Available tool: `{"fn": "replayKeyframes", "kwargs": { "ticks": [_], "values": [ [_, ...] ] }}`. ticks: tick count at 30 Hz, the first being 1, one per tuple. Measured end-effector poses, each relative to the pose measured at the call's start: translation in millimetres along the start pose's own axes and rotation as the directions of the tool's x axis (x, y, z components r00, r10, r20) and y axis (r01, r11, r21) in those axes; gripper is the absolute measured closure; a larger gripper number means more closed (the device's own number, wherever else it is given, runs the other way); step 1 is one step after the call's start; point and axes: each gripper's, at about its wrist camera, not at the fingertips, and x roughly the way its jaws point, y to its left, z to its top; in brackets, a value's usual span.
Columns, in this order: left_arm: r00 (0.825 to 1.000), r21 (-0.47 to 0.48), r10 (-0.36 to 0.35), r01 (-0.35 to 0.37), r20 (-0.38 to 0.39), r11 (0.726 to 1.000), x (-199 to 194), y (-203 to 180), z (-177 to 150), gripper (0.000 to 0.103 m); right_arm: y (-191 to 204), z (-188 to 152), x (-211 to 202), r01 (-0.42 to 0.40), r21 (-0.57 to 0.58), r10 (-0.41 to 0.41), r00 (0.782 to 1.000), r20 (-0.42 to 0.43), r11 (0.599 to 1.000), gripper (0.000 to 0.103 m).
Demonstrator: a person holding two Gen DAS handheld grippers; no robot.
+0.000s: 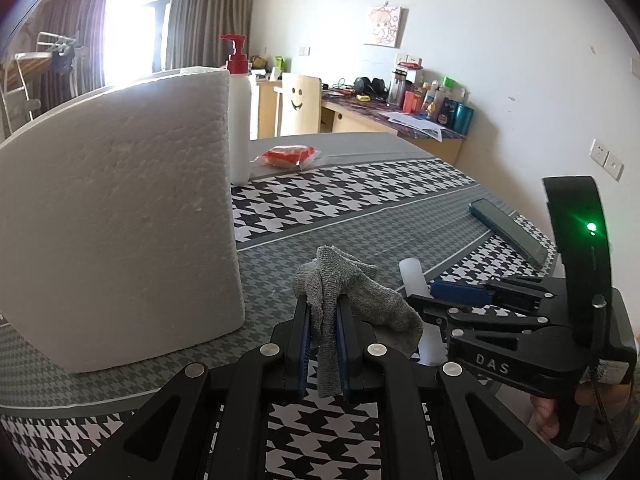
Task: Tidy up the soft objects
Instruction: 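Grasp the grey cloth with the left tool while the right tool grasps the white tube, then lift the grey cloth and white tube with both tools toward the foam box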
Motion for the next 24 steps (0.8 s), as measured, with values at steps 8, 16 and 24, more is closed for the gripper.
{"fn": "replayKeyframes", "kwargs": {
  "ticks": [8,16,24],
  "values": [
    [1.0,0.0,-0.012,0.012,0.014,1.0,-5,7,-2,0.091,3,0,5,0.03,0.025,-0.029,0.999,-0.034,0.999,0.069],
    [1.0,0.003,-0.014,0.014,0.023,1.0,-11,8,-5,0.091,4,3,7,0.032,0.045,-0.03,0.999,-0.029,0.998,0.082],
    [0.999,0.006,0.0,0.0,0.048,1.0,-24,6,-7,0.091,1,7,-13,0.004,0.034,-0.005,1.0,0.029,0.999,0.093]
  ]
}}
